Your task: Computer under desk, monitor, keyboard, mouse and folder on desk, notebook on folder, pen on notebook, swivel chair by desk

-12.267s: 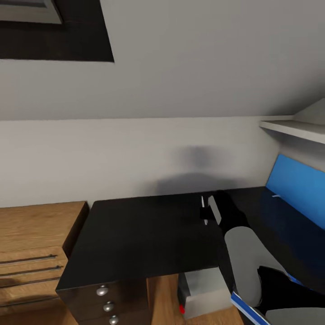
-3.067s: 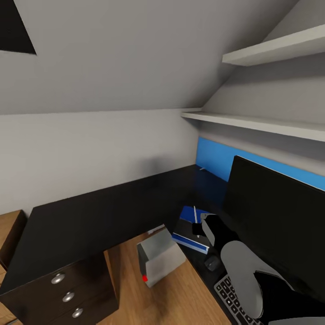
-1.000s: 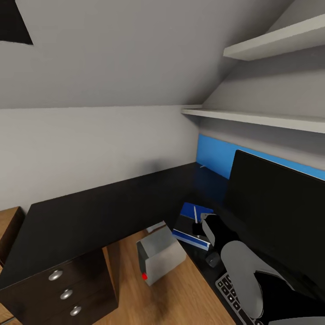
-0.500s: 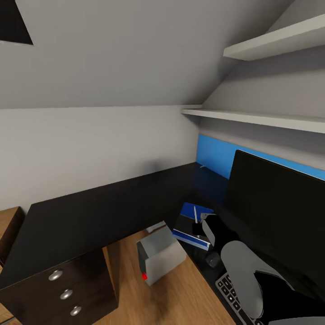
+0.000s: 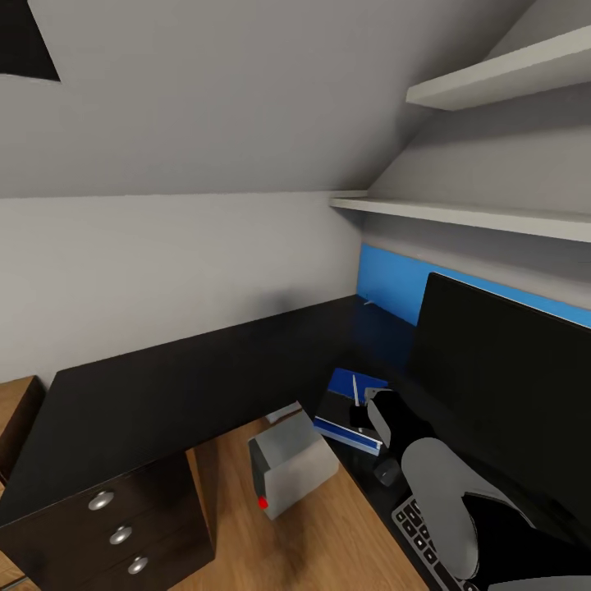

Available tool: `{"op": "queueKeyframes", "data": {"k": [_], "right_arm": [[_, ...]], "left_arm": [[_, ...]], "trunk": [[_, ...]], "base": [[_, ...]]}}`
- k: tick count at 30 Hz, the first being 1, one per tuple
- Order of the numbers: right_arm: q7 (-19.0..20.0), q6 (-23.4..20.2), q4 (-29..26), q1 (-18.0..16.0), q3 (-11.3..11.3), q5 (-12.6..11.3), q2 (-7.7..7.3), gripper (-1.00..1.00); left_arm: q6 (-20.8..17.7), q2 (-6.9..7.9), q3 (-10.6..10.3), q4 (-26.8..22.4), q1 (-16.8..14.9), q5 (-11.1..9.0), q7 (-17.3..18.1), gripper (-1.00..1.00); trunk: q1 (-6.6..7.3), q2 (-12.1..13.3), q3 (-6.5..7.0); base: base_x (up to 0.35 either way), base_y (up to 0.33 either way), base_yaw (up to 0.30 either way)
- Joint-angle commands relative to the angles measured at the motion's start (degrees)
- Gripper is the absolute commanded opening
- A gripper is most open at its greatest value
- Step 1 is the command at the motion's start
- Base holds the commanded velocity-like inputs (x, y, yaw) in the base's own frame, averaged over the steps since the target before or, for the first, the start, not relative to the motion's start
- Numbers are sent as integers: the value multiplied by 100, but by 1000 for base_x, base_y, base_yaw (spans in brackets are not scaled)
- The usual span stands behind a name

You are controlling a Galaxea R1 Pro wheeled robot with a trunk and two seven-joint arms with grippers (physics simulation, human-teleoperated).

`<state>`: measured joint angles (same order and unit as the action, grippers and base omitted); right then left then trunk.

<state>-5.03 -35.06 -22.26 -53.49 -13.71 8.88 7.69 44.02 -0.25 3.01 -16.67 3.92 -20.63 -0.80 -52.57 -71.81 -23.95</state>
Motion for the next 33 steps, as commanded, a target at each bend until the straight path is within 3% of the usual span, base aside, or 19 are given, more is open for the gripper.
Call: {"op": "queueKeyframes", "data": {"k": [1, 33], "right_arm": [[11, -27, -8, -3, -44, 52, 9, -100], [11, -27, -7, -3, -44, 52, 13, -100]], "left_arm": [[1, -2, 24, -12, 3, 30, -8, 100], [3, -1, 33, -11, 3, 23, -8, 100]], "trunk": [[0, -3, -5], [0, -3, -5]], "base": [[0, 0, 0], [0, 0, 0]]}}
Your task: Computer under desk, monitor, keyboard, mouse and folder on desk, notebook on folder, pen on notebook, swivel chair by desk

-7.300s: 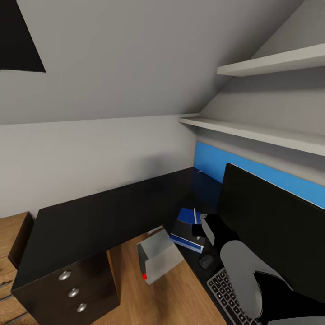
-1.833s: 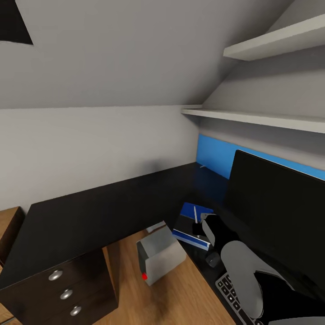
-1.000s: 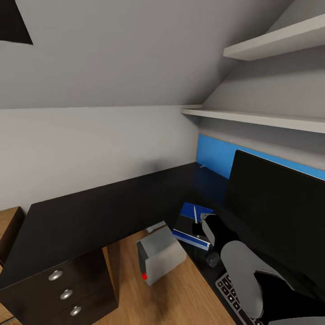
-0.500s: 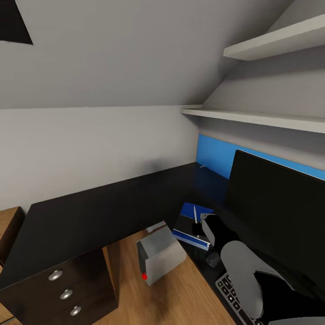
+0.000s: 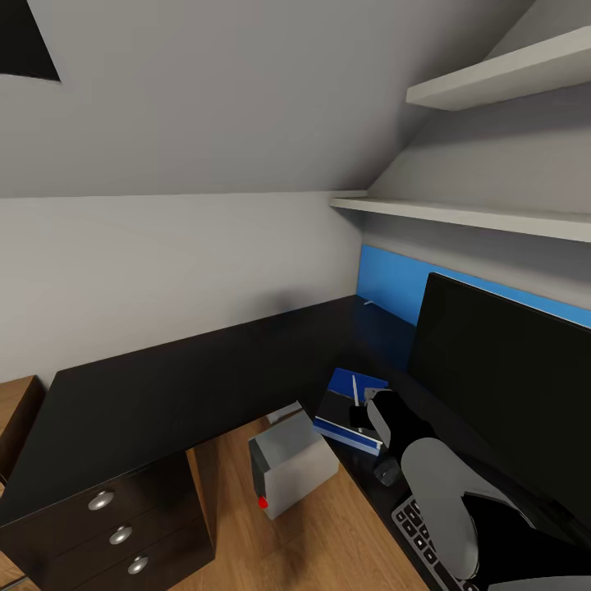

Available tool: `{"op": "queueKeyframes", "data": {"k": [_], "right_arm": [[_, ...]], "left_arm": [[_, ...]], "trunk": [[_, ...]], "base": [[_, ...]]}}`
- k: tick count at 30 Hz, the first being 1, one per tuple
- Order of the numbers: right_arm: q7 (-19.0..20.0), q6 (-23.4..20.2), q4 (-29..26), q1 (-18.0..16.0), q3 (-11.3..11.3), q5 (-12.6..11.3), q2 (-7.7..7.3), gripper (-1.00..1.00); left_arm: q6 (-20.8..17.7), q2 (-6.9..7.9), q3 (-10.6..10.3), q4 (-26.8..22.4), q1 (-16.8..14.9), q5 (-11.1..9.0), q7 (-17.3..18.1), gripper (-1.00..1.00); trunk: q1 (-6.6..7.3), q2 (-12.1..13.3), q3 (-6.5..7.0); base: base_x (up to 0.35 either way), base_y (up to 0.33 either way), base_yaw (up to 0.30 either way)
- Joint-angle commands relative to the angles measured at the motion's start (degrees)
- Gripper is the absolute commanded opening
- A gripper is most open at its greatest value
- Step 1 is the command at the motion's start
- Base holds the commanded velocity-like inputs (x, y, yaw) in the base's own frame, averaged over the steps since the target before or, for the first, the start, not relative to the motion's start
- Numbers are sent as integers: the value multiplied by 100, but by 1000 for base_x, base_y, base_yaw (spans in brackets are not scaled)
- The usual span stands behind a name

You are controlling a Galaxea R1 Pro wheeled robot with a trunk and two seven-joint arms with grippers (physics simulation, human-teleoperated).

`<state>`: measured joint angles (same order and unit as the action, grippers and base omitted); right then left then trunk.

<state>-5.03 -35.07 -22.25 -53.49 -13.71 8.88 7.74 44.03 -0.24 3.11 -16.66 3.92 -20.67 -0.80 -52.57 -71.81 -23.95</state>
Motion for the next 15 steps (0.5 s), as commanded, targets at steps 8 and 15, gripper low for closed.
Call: {"op": "queueKeyframes", "data": {"k": [8, 15], "right_arm": [[11, -26, -10, -3, -44, 53, 8, -100], [11, -26, -13, -3, -44, 53, 8, 100]], "left_arm": [[2, -3, 22, -12, 3, 28, -8, 100], [2, -3, 23, -13, 3, 28, -8, 100]], "trunk": [[0, -3, -5], [0, -3, -5]], "base": [[0, 0, 0], [0, 0, 0]]}}
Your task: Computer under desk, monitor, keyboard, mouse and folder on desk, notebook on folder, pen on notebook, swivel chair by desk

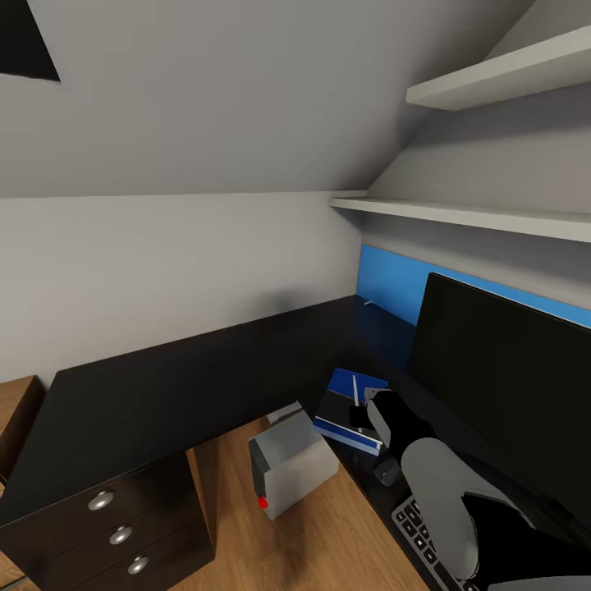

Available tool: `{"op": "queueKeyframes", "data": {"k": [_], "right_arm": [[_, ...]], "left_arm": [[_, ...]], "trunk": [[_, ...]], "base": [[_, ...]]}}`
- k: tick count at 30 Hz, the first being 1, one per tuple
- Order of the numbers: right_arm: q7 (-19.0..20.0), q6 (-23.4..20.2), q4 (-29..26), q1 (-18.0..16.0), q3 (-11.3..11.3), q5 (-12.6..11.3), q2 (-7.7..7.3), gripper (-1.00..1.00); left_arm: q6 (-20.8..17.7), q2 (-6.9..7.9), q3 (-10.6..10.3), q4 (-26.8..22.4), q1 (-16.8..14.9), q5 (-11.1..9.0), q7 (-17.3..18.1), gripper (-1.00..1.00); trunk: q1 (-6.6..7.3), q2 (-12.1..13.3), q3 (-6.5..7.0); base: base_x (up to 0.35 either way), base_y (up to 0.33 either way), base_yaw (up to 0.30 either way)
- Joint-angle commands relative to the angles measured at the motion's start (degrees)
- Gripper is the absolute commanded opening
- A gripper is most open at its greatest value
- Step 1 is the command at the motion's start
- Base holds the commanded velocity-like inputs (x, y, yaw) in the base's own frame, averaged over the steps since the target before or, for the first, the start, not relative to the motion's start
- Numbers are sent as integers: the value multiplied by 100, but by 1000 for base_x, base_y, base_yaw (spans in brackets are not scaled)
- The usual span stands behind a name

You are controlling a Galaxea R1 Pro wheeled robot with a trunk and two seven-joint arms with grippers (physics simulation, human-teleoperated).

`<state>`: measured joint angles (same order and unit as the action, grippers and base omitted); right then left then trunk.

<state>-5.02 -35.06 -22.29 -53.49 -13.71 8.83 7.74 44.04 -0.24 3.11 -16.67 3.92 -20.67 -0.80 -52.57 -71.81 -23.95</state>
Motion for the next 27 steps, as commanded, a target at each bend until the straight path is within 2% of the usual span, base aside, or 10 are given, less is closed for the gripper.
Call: {"op": "queueKeyframes", "data": {"k": [1, 5, 16, 27], "right_arm": [[10, -27, -10, -3, -44, 57, 8, 100], [12, -27, -12, -3, -44, 56, 5, 100], [244, -27, -20, -3, -44, 49, -5, 100], [305, -23, -39, -3, -46, 49, -7, 100]], "left_arm": [[4, 1, 23, -12, 3, 28, -8, 100], [5, 5, 23, -12, 3, 28, -7, 100], [8, 6, 31, -11, 3, 28, 0, 100], [8, 6, 32, -12, 3, 28, 0, 100]], "trunk": [[0, -3, -5], [0, -3, -5], [241, 438, 192], [483, 879, 390]], "base": [[0, 0, 0], [0, 0, 0], [0, 0, 0], [0, 0, 0]]}}
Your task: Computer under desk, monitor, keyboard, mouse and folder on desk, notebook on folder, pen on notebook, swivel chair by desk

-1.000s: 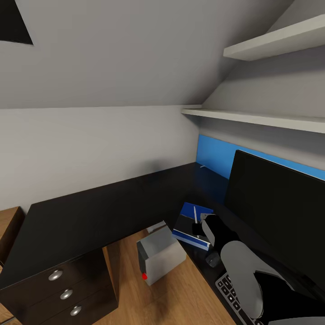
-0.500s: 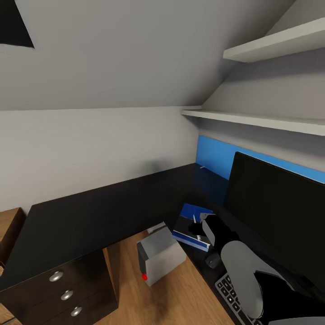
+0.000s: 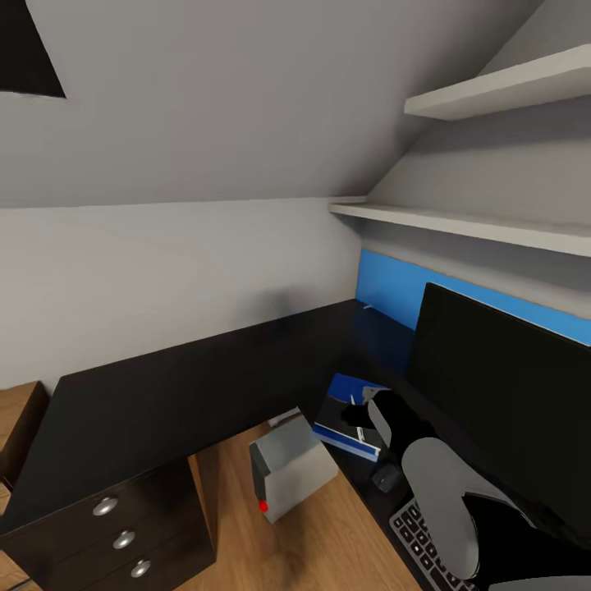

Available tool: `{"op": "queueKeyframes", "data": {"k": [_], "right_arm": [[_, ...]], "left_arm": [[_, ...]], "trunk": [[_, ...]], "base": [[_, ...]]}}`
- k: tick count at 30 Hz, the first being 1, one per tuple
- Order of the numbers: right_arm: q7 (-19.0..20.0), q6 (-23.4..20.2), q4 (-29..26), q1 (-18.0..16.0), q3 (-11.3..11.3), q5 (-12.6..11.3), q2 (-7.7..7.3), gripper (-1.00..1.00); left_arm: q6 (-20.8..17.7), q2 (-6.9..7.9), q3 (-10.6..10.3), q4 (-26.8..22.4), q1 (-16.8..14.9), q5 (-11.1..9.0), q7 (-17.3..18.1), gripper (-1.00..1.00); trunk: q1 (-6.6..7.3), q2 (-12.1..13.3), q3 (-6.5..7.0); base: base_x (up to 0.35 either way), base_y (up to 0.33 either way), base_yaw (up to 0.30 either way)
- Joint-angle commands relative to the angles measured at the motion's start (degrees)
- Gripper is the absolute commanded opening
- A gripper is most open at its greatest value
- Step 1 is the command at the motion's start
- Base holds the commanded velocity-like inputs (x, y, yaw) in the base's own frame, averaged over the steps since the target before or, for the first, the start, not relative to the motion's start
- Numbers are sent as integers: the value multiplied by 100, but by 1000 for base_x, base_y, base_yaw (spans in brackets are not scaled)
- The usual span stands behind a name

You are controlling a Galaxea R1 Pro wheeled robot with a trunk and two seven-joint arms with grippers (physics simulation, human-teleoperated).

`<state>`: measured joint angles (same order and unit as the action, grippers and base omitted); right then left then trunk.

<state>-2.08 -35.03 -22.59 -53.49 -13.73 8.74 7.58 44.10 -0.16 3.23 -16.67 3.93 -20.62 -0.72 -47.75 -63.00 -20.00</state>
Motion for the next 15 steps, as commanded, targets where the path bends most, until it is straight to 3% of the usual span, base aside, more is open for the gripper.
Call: {"op": "queueKeyframes", "data": {"k": [1, 10, 15], "right_arm": [[9, -27, -16, -3, -44, 58, 10, 100], [-4, -19, -73, -3, -36, 56, 50, 100], [-5, 13, -77, -3, -39, 57, 162, 100]], "left_arm": [[2, -2, 19, -12, 3, 23, -7, 100], [2, -2, 19, -10, 3, 23, -7, 100], [0, -2, 19, -6, 3, 25, -7, 100]], "trunk": [[22, 38, 13], [220, 399, 174], [330, 599, 266]], "base": [[0, 0, 0], [0, 0, 4], [0, 0, 116]]}}
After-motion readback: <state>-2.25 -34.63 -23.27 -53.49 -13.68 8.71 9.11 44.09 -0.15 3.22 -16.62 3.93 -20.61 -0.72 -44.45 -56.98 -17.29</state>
